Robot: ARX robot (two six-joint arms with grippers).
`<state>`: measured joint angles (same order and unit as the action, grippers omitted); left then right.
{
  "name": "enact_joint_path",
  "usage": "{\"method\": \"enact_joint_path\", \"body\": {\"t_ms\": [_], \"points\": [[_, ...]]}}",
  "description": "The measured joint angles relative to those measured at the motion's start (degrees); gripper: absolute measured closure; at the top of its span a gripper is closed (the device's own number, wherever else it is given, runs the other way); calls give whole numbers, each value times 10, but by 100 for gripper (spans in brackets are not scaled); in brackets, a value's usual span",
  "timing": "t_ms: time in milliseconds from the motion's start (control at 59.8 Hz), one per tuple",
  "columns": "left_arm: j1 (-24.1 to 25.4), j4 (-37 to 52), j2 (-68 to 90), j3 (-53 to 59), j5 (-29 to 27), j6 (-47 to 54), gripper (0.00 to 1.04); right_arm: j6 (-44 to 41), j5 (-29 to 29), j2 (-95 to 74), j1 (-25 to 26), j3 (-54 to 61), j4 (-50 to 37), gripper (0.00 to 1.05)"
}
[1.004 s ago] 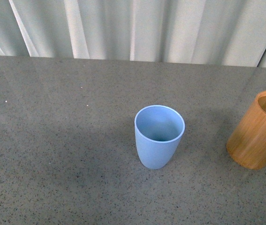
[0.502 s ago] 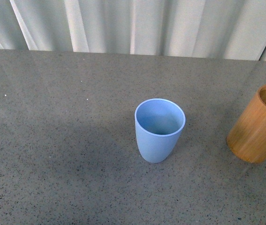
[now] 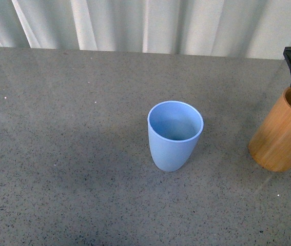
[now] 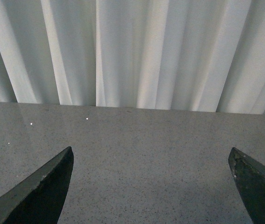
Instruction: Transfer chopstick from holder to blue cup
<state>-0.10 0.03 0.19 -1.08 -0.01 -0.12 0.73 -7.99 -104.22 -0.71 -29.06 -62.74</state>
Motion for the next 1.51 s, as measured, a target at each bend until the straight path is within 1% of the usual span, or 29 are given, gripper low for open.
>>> {"method": "enact_joint_path", "body": {"t_ms": [301, 335, 385, 686, 719, 853, 886, 1087, 1271, 1388, 1505], "points": [[0, 0, 0, 0, 0, 0, 7, 7, 12, -33, -14, -31, 0, 10], [0, 0, 0, 0, 0, 0, 7, 9, 13, -35, -14, -33, 0, 12], [0, 0, 0, 0, 0, 0, 7, 11, 15, -37, -15, -35, 0, 22], [0, 0, 0, 0, 0, 0, 7, 15, 15, -34, -18, -36, -1, 70], [0, 0, 0, 0, 0, 0, 7, 16, 14, -31, -18, -35, -1, 77], [0, 0, 0, 0, 0, 0, 7, 19, 12, -20, -19, -28, -2, 98], [0, 0, 0, 0, 0, 0, 7, 19, 12, -17, -20, -25, -3, 101], [0, 0, 0, 0, 0, 0, 7, 15, 11, 8, -21, -4, -9, 102], [0, 0, 0, 0, 0, 0, 7, -8, 17, 53, -34, 16, -15, 102], [0, 0, 0, 0, 0, 0, 7, -27, 36, 94, -47, 20, -4, 102], [0, 0, 0, 0, 0, 0, 7, -47, 73, 142, -58, 19, 6, 102]]}}
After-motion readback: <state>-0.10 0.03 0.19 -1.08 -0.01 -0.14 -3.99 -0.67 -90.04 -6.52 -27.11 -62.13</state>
